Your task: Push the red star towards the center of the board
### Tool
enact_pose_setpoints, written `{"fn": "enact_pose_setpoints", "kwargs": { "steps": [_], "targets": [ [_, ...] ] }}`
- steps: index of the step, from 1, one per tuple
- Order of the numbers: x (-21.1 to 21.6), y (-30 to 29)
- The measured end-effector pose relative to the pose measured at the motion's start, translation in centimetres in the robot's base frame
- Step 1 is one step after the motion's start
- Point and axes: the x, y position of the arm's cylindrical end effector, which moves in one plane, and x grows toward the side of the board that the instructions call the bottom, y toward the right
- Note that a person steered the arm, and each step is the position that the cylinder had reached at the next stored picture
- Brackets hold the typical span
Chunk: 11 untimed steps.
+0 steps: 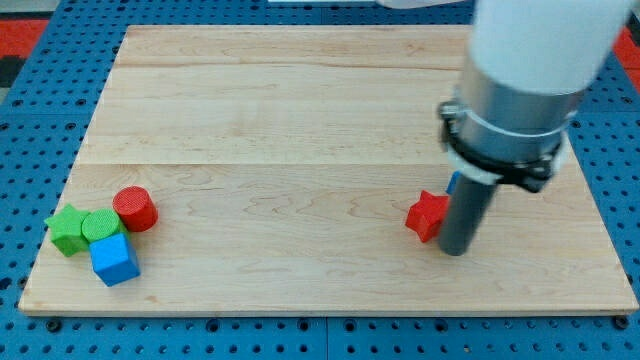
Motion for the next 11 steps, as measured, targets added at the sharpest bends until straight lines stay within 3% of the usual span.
{"fn": "enact_pose_setpoints", "kwargs": {
  "steps": [1, 3, 5, 7, 9, 11],
  "targets": [
    [-0.2, 3.1],
    [-3.8, -10.2],
    [-3.8, -7.9],
    [-14.0, -9.6],
    [-10.3, -6.9],
    [-13.8, -19.2]
  ]
}}
